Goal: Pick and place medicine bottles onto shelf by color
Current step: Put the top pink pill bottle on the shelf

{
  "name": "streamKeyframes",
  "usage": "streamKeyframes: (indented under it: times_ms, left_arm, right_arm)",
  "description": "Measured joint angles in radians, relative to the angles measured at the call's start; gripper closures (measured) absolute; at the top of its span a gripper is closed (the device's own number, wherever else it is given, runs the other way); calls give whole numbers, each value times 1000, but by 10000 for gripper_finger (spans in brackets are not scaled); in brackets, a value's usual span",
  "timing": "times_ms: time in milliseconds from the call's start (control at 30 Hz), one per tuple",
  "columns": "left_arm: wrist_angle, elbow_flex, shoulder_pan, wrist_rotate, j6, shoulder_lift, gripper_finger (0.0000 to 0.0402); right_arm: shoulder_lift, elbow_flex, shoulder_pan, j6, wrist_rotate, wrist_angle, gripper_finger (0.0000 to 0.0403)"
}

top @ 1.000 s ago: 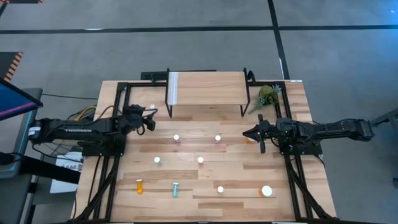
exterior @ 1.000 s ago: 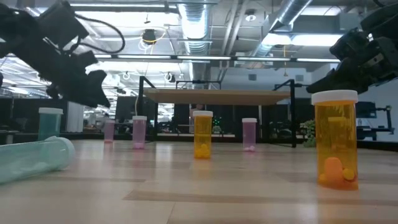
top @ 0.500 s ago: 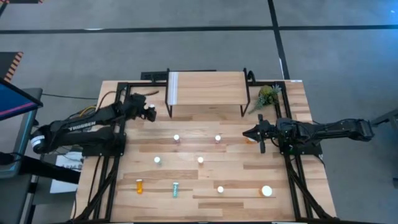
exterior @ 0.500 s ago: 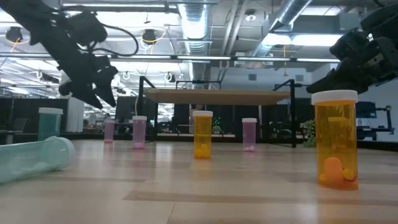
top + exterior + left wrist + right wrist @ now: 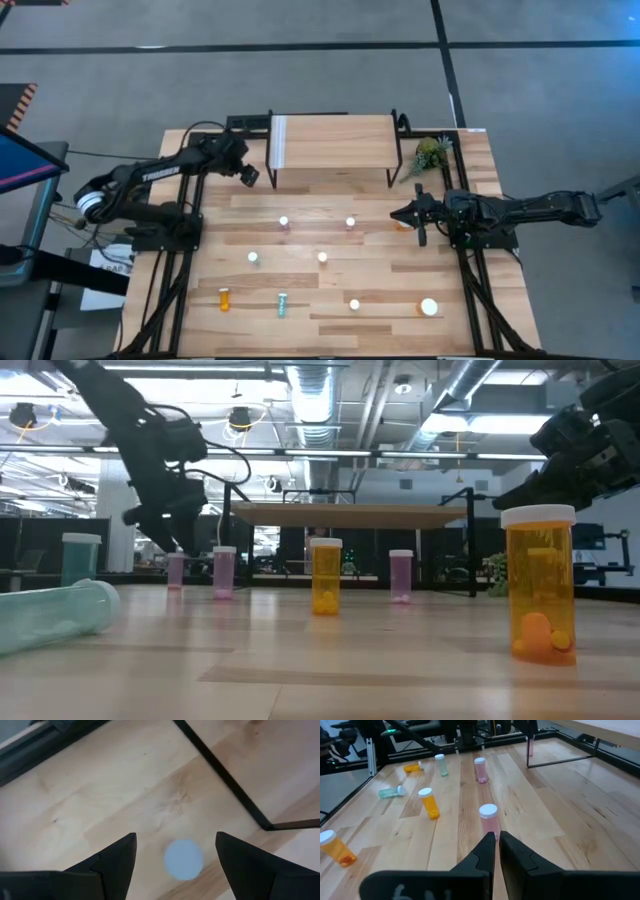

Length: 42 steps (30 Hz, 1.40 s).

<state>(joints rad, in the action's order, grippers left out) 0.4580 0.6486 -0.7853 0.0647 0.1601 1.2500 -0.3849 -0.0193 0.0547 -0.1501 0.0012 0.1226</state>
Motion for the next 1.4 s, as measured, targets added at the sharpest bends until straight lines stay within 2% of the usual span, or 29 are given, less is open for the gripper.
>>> streamKeyframes:
  times_ms: [200, 533, 1000, 1400]
  left_arm:
    - [61, 48, 0, 0, -23, 74, 142]
    - [76, 50, 0, -7, -42, 78, 146]
    - [75, 50, 0, -7, -44, 78, 205]
    - [75, 50, 0, -6, -44, 78, 236]
  right_arm:
    - [0, 0, 0, 0, 0, 0, 352]
    - [0, 0, 0, 0, 0, 0, 352]
    - [0, 0, 0, 0, 0, 0, 352]
    - [0, 0, 0, 0, 0, 0, 352]
